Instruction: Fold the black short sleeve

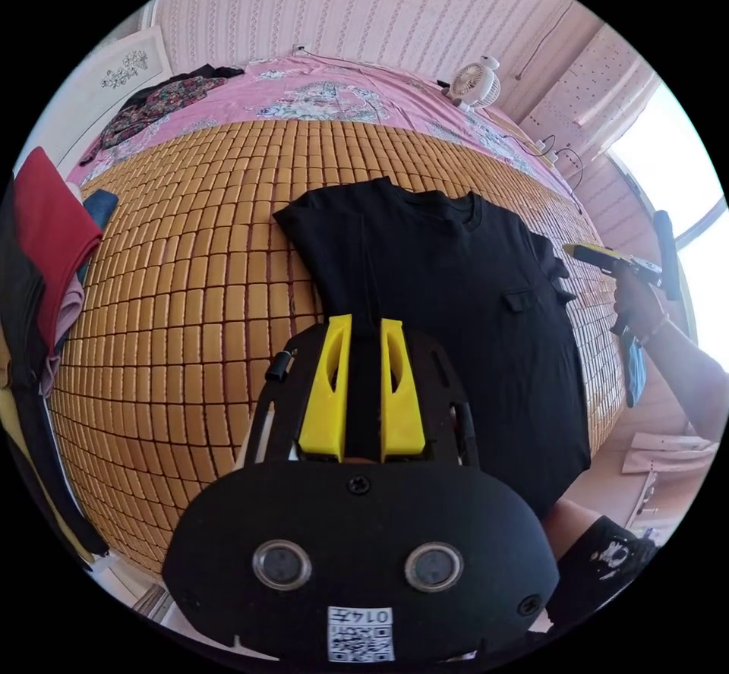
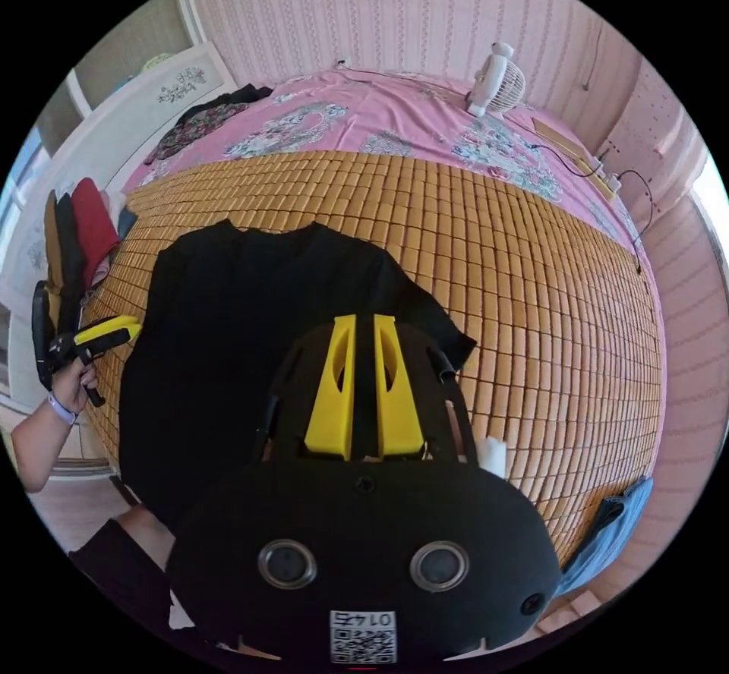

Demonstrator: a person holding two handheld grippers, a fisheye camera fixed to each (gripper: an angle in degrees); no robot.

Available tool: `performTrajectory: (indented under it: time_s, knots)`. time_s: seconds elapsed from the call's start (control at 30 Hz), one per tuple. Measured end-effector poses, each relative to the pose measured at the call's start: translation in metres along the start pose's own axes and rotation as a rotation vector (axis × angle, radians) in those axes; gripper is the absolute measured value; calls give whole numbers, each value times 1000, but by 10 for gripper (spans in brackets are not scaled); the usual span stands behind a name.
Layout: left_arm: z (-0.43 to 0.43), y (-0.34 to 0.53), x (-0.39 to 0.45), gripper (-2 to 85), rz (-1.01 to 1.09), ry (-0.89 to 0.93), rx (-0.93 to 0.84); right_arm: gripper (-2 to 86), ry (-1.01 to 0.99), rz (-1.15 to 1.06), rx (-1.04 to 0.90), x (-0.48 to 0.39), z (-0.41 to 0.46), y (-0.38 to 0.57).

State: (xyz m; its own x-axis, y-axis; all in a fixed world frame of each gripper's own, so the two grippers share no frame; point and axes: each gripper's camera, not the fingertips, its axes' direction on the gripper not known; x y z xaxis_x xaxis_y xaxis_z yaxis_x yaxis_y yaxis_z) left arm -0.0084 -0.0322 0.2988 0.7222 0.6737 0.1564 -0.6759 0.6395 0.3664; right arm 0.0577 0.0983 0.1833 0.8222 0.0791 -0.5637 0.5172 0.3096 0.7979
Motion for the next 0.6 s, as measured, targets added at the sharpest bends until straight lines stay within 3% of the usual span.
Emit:
performTrajectory:
  time_s: [0.2,0.43,0.6]
  knots:
    - [6,-5,3,76,57,-54,-8,74,-322,-191,-27,-125,50,-65]
    - [18,-11,-16,46,36,-32,-64,47,-328,-243,-144,-187,125,-130]
    - [-4,-8,-44,40,-55,65,6,19,-397,-300,-109,-190,107,-140]
